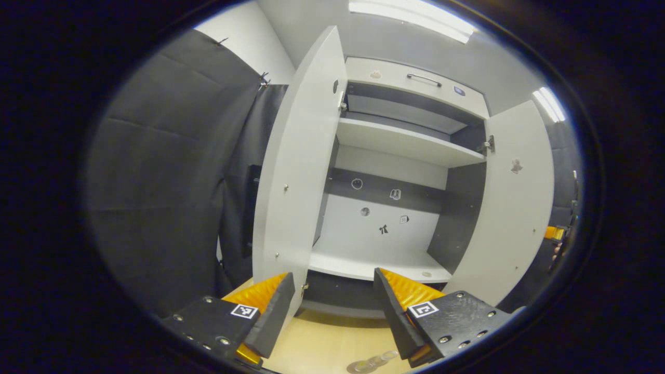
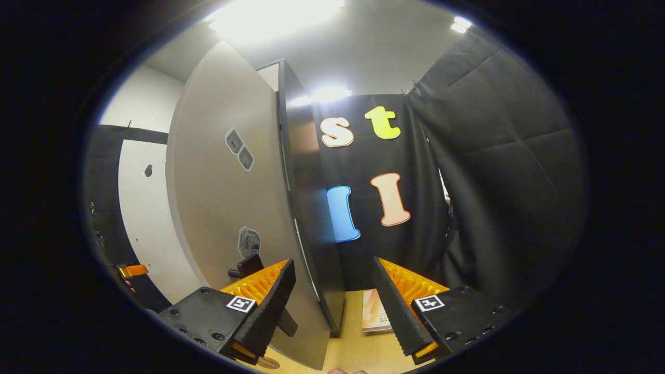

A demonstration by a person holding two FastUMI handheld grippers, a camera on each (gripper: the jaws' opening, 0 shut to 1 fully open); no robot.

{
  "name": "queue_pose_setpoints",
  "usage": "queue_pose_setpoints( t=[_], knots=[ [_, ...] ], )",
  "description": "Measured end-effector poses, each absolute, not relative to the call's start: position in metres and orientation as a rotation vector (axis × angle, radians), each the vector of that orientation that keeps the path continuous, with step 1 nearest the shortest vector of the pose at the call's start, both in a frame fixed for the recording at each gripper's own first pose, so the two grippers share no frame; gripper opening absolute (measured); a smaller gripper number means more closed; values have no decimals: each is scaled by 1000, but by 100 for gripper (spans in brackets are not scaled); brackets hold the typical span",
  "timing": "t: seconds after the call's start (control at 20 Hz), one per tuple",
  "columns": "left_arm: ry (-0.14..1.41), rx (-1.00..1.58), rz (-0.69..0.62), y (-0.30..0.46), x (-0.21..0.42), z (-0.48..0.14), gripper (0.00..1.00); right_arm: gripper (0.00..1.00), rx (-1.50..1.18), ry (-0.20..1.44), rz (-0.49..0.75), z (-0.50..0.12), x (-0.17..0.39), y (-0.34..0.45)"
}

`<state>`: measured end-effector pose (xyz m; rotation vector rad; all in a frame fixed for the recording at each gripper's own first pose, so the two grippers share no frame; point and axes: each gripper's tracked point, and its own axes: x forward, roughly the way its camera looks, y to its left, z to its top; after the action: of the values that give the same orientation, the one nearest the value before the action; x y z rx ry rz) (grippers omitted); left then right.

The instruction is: Grasp the bottle in the cabinet with the left hand and place it on the coaster, then close the right door with the right hand and the left door with the left hand.

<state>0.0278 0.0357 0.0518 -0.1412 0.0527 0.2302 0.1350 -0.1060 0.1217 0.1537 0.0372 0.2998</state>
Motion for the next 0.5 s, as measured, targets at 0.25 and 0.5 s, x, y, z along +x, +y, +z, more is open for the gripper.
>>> queue_pose_setpoints(
  t=[0.25, 0.5],
  knots=[
    [68, -134, 193, 47, 32, 42, 90, 95, 125, 70, 248, 111, 131, -97],
    [81, -153, 164, 50, 28, 31, 89, 91, 7, 33, 195, 122, 124, -86]
  ],
)
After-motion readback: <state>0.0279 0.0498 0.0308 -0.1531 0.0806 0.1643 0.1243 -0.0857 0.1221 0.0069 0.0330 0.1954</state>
